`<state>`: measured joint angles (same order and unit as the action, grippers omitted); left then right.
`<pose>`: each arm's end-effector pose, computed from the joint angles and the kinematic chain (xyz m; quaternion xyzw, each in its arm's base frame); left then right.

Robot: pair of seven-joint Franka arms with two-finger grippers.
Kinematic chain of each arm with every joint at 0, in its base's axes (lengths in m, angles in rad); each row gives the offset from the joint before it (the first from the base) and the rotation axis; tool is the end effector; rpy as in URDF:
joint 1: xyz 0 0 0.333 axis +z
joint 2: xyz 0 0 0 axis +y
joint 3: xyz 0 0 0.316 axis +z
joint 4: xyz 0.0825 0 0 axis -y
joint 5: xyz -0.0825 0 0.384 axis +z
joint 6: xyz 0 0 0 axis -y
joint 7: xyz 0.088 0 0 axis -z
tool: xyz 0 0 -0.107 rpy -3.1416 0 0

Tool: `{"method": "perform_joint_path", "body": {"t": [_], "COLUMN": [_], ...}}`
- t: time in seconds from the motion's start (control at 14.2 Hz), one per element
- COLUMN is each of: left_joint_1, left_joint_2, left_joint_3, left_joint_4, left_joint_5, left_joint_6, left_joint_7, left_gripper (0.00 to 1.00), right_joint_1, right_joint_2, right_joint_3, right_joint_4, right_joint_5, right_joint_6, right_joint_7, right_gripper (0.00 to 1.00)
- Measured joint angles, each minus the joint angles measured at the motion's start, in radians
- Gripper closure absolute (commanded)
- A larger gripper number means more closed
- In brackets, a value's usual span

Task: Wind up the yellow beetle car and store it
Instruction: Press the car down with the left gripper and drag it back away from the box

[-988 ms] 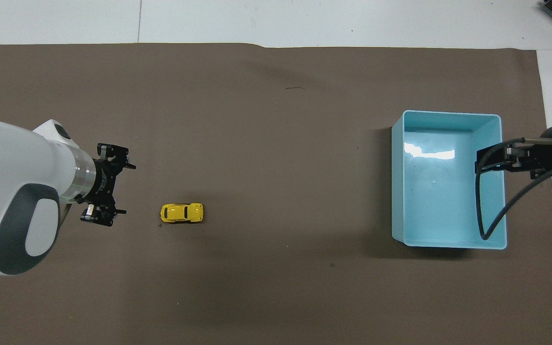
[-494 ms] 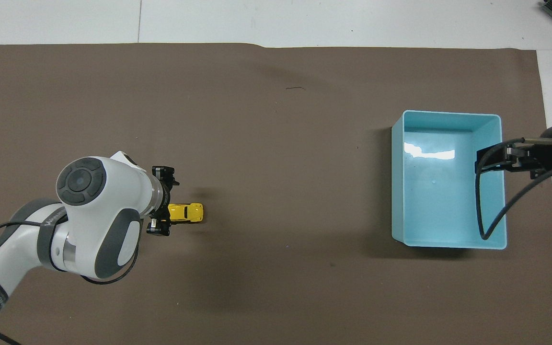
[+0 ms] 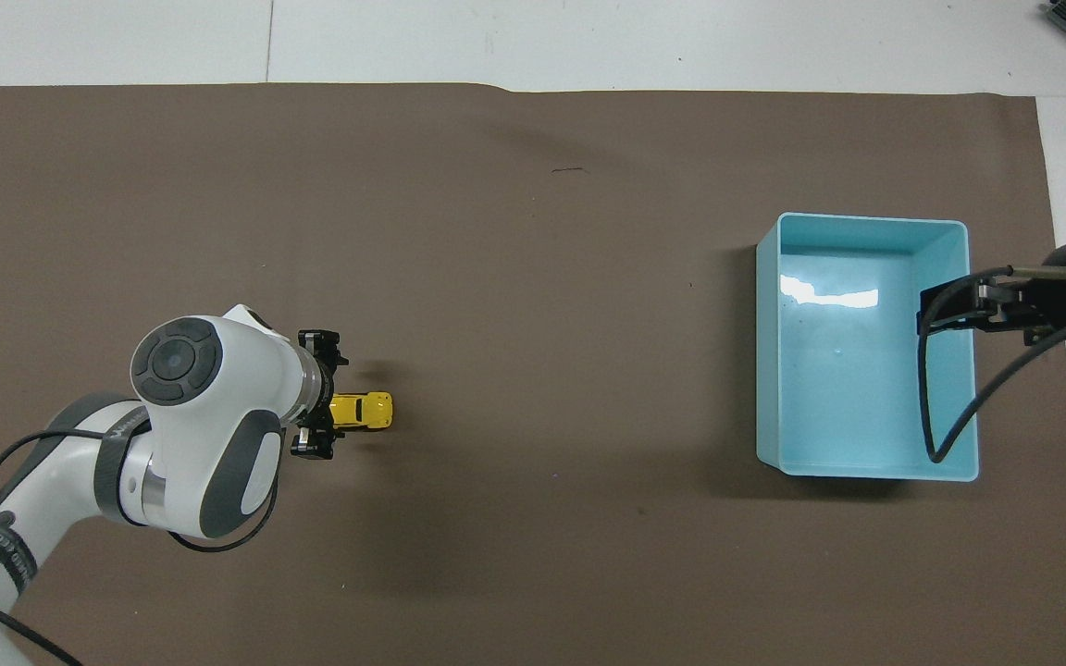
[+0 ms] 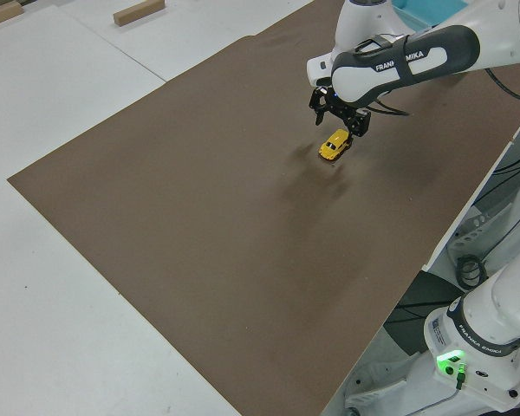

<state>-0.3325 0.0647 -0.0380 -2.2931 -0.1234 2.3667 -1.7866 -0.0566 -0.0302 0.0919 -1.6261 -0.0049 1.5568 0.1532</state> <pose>0.4854 -0.1901 0.3232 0.7296 0.6824 -0.0372 0.0250 0.5423 0.0194 0.6138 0.9981 -0.0589 -0.0192 0.0057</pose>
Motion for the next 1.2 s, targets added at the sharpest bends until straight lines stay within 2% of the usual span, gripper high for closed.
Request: {"method": "perform_joint_path", "body": {"t": [0.07,0.14,0.21,0.85,1.2], "left_joint_1": [0.000,-0.002,-0.005,-0.012,0.057], "left_joint_2": [0.000,-0.001,-0.001,-0.017,-0.035], "left_joint_3": [0.000,-0.001,-0.003,0.009,0.017], "left_joint_4": [-0.008,-0.013,-0.015,-0.030,-0.051], "left_joint_5": [0.000,0.000,0.000,0.000,0.000], "left_joint_6": [0.012,0.019,0.022,0.027,0.025], "left_joint_7": [-0.001,-0.002,-0.002,0.020,0.094], "left_gripper": [0.42,0.74,0.86,0.89,0.89], "right_joint_1": [0.000,0.000,0.000,0.000,0.000], "right_joint_2": [0.000,0.000,0.000,0.000,0.000], "right_joint_3": [0.000,0.000,0.000,0.000,0.000], "right_joint_4": [0.000,0.000,0.000,0.000,0.000], "right_joint_5": [0.000,0.000,0.000,0.000,0.000], "right_joint_6": [0.000,0.000,0.000,0.000,0.000], "right_joint_7": [0.000,0.000,0.000,0.000,0.000], "right_gripper": [0.00,0.00,0.00,0.00,0.00]}}
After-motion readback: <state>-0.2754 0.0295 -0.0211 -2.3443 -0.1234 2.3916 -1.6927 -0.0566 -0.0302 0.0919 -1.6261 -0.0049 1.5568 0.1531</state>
